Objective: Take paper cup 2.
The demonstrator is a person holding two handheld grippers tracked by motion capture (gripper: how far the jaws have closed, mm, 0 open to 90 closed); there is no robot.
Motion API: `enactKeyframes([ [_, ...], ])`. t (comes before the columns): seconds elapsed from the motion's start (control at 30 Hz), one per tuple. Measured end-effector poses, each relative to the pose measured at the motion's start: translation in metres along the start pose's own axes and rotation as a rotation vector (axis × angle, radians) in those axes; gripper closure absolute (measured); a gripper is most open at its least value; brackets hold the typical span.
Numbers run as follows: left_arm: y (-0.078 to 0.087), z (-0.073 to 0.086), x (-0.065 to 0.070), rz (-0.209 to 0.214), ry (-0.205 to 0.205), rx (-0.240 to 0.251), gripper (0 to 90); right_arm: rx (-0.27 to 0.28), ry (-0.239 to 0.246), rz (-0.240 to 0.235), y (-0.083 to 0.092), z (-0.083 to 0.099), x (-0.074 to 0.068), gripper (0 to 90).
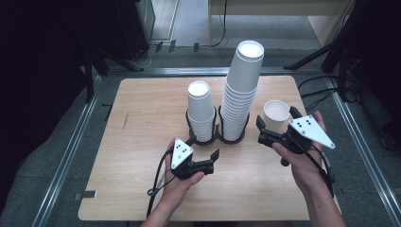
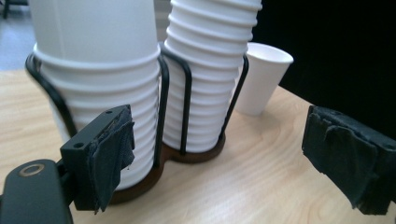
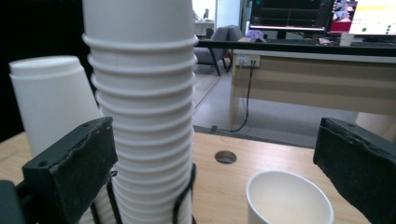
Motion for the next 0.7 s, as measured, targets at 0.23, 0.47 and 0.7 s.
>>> enactKeyframes([
  [0.23,-0.027,-0.014,0.004,-0.035,-0.027,0.035,9.5,0.017,-0.033,-0.043,-0.014,-0.019,-0.015,0.0],
  [0.47,-0.051,-0.019,0.013,-0.03,-0.065,0.033,9.5,0.028,-0.061,-0.067,-0.027,-0.034,-0.022,0.0],
  [0.7,-0.066,-0.028,0.016,-0.058,-0.086,0.054,8.8,0.028,-0.072,-0.084,-0.038,-0.041,-0.031,0.0],
])
Point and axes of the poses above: each handheld gripper's, and its own axes: y roughly backward along the jaws, z roughly out of its underside, x roughly to its right, the point moved 10 cm from there along -y, roughly forward along the jaws, and after that the axes turned 14 degrees about x, right-handed, at the moved point
